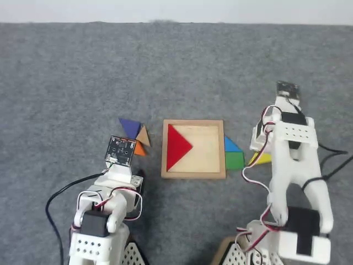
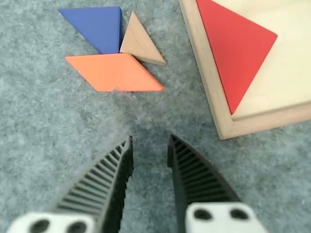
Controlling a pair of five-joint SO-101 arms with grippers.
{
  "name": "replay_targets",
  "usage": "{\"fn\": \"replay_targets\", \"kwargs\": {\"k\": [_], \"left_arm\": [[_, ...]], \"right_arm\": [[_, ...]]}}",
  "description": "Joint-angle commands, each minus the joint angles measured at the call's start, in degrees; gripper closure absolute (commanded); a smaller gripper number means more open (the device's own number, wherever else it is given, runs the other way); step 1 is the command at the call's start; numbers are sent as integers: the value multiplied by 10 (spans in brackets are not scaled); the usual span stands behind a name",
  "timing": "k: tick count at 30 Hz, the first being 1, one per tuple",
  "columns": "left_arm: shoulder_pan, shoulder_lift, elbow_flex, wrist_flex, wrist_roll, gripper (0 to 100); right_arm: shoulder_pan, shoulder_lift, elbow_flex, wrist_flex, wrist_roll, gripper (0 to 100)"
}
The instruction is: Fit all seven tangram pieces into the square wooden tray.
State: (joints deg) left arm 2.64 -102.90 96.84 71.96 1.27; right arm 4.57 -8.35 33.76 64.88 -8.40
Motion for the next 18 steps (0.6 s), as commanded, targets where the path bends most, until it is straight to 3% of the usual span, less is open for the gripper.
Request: {"fn": "replay_targets", "kwargs": {"k": [1, 6, 14, 18], "left_arm": [[2, -8, -3, 1, -3, 888], [3, -8, -3, 1, -3, 888], [3, -8, -3, 1, -3, 888], [3, -8, -3, 1, -3, 888]], "right_arm": [[-5, 14, -11, 2, -79, 753], [-3, 66, -50, 7, -180, 651], [-7, 161, -168, 7, -312, 719], [-7, 217, -211, 7, -361, 705]]}}
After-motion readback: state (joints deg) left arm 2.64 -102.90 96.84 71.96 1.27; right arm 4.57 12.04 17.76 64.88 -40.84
